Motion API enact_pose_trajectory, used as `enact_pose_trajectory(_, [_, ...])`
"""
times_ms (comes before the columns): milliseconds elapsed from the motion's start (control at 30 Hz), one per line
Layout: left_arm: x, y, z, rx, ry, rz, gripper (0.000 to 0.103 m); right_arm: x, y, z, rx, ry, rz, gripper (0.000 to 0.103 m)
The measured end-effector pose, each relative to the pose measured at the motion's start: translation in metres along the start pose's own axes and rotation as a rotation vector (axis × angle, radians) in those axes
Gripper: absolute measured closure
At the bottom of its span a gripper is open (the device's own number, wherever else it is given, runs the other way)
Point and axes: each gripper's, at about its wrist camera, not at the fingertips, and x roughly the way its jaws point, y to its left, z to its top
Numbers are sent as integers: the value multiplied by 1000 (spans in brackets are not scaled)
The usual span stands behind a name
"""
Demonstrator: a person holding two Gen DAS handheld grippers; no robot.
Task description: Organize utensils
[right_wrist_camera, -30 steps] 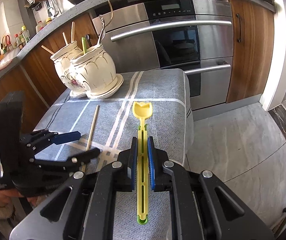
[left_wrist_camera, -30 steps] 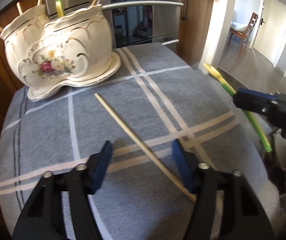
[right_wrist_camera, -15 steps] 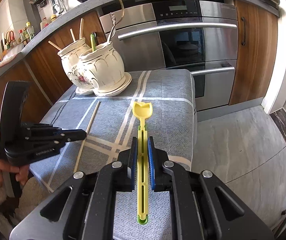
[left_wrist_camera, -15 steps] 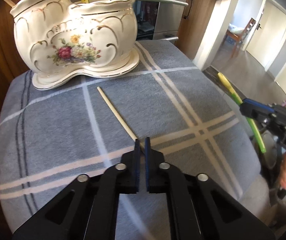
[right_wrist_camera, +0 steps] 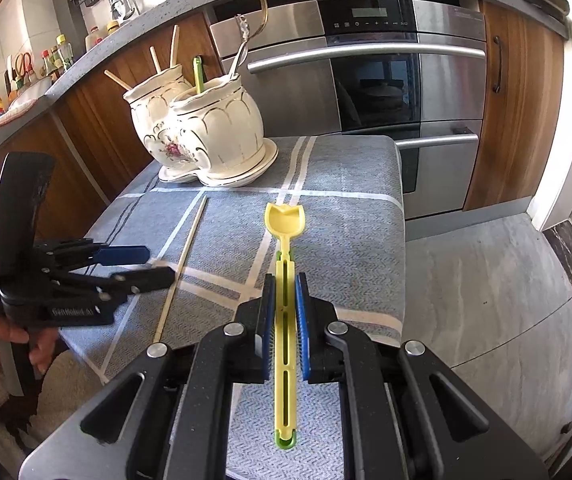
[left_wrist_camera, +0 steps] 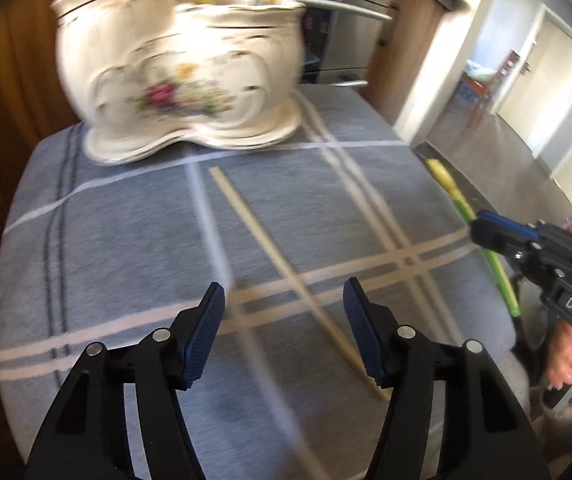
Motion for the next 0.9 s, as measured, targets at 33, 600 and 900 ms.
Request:
enact_pose_trajectory(33, [3,-5,1,26,-1,8,41,-1,0,0,-1,1,-2,93])
enact_pose_trajectory(600, [14,-16,17,330,120,-14,93,-8,-1,1,-2,-8,-4,93])
enact_pose_trajectory(900, [6,-8,8,204,90,51,82,-7,8,3,-10,-16,22,93])
